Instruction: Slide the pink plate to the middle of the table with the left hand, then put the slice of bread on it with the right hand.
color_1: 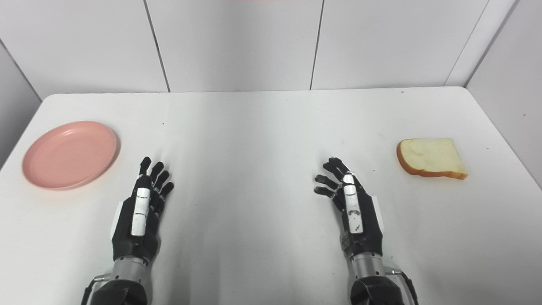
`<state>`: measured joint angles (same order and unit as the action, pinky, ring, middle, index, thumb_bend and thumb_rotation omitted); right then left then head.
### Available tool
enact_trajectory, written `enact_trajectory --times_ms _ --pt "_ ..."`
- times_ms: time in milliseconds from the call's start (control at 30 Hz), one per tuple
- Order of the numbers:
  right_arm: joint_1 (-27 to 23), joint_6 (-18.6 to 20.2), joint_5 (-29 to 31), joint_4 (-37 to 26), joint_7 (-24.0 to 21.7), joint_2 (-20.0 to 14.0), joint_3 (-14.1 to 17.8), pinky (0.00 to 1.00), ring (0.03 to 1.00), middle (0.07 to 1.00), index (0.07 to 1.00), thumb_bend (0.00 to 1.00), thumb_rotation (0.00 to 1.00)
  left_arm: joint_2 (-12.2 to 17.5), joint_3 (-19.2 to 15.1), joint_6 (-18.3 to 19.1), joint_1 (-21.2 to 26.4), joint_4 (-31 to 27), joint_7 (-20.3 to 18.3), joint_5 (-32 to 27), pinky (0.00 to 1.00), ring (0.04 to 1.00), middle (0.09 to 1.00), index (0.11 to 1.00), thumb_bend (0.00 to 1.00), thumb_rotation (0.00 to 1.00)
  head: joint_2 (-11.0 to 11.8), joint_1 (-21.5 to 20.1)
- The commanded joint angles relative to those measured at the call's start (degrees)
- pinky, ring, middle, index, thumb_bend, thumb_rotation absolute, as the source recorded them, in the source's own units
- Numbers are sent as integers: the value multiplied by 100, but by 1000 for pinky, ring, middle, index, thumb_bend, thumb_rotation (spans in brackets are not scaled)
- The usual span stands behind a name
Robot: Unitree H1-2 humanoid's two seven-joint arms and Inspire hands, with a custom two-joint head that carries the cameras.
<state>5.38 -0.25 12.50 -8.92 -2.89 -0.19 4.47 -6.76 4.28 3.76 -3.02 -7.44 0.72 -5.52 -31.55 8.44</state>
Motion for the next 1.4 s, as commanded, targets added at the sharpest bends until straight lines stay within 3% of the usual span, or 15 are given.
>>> enact_trajectory --times_ms 0,133,367,533,700,1133,1367 --pt "144 -252 42 463 -95 -84 83 680 724 815 806 682 893 -38 42 -107 -26 192 -48 47 943 963 969 1000 832 818 115 73" --pt "136 -425 112 689 -168 -119 111 670 724 819 823 689 899 -48 94 -377 -40 429 -50 115 959 969 970 1000 815 831 386 279" --pt "54 -606 263 1042 -222 -168 200 701 744 818 834 615 958 -155 148 -779 1 855 -37 189 973 974 961 1000 785 843 761 599" --pt "1 -702 287 1246 -294 -242 222 753 799 861 860 635 999 -243 157 -1010 37 1101 -30 194 981 964 954 1000 735 832 924 683" --pt "-45 -789 413 1440 -403 -296 242 789 820 875 877 614 1000 -305 164 -1204 54 1325 -1 284 981 955 952 1000 747 822 1115 835" --pt "-6 -755 451 1446 -407 -236 214 790 819 883 887 571 1000 -267 127 -1300 0 1374 40 418 949 949 959 1000 770 827 989 831" --pt "216 -668 375 1035 -320 -23 88 746 786 868 872 570 1000 -121 34 -1218 -182 1097 -54 292 980 971 979 1000 762 872 813 551"
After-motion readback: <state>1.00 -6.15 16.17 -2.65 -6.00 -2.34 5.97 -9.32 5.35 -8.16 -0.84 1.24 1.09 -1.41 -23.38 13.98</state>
